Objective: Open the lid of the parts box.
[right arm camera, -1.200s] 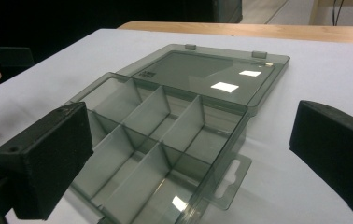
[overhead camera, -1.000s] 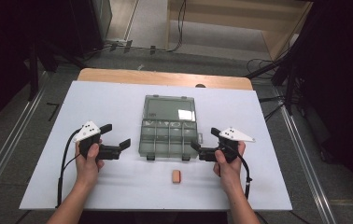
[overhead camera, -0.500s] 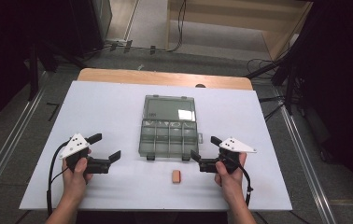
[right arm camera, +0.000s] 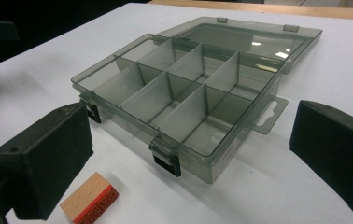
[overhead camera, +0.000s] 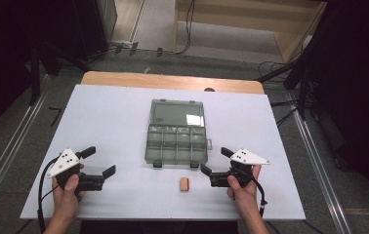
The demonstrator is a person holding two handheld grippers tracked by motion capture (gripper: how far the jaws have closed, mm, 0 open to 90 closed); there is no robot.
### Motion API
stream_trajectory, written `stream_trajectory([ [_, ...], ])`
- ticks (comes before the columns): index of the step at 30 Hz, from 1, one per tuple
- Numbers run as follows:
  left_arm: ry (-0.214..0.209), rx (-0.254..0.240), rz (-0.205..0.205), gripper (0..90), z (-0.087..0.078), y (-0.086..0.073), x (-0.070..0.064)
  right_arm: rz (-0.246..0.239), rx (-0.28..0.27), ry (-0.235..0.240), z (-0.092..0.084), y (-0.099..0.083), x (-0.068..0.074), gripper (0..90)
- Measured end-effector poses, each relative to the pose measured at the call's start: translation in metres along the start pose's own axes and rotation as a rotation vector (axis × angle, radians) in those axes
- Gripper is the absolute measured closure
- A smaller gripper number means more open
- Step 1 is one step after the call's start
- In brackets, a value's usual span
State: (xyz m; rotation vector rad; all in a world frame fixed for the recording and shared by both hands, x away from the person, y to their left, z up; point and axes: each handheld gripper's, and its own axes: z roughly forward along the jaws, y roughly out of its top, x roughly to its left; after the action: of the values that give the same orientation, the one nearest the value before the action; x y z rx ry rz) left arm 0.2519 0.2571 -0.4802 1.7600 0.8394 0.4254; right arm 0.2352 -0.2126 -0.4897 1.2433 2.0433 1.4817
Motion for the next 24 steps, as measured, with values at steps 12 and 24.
stream_trajectory([
  [12, 0.035, -0.043, 0.002, 0.0, -0.035, -0.008, 0.011, -0.025, 0.007, 0.014, -0.007, 0.001, -0.002, 0.0],
  [24, 0.071, -0.065, -0.033, 0.0, -0.042, -0.021, 0.032, -0.033, -0.007, 0.033, -0.013, 0.006, -0.004, 0.0],
])
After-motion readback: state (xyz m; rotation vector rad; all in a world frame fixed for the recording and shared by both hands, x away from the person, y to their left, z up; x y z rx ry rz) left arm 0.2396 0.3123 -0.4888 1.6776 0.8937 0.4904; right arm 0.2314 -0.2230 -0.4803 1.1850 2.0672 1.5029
